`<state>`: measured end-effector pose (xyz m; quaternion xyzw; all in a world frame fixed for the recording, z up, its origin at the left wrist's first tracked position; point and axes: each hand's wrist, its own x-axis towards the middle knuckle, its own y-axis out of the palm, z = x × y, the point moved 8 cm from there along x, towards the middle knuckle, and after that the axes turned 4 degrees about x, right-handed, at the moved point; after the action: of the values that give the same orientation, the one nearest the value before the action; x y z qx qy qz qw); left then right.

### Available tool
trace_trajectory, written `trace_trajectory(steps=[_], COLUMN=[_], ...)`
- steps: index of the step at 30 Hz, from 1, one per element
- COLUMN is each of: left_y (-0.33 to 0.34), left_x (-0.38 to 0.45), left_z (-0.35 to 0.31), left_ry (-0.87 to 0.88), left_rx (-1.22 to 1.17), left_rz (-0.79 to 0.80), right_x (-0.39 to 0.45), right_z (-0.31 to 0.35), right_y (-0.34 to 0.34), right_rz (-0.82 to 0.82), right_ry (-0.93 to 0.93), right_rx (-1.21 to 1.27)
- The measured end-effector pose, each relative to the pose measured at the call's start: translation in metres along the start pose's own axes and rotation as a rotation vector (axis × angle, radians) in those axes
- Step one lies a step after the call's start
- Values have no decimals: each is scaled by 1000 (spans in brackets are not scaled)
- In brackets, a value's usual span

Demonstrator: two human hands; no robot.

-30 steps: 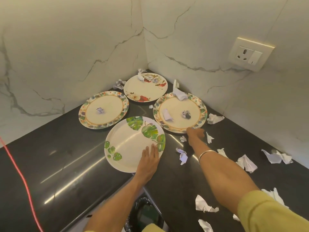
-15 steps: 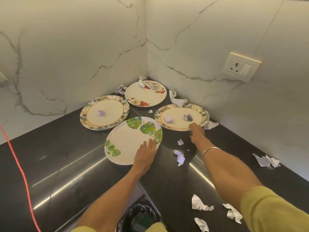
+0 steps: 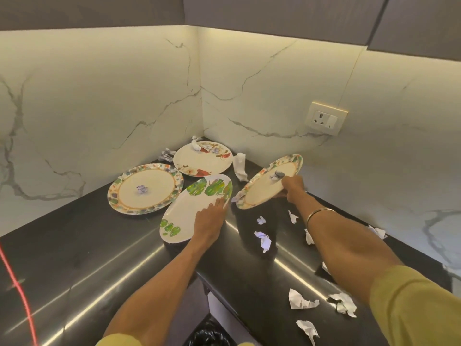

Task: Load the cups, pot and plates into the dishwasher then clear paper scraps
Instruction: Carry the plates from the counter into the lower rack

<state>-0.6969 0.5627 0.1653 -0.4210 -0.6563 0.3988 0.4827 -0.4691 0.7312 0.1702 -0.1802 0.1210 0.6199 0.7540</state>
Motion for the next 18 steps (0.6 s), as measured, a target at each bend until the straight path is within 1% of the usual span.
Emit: trace_trajectory(steps=[1, 6, 8, 11, 13, 16, 18], left_y=[-10, -55, -60, -69, -80, -91, -91], left_x=[1, 6, 11, 15, 14, 4, -2], left_z=[-2, 10, 24, 49, 57, 58, 56], left_ry=[1, -72, -114, -254, -304, -293, -250], left_rx=[-28, -319, -367, -484, -539, -580, -604], left_rz=[-36, -162, -194, -245, -270, -252, -233], right_x=[-9, -69, -94, -135, -162, -199, -216], right_z=[7, 40, 50, 62, 65, 62, 53], right_y=[-2, -6, -5, -4, 0, 5, -2], right_rz=[-18, -142, -183, -237, -249, -269, -312], right_ry=[-53, -297, -382, -542, -656, -800, -814], right_rx=[-62, -394, -447, -494, -598, -835, -918])
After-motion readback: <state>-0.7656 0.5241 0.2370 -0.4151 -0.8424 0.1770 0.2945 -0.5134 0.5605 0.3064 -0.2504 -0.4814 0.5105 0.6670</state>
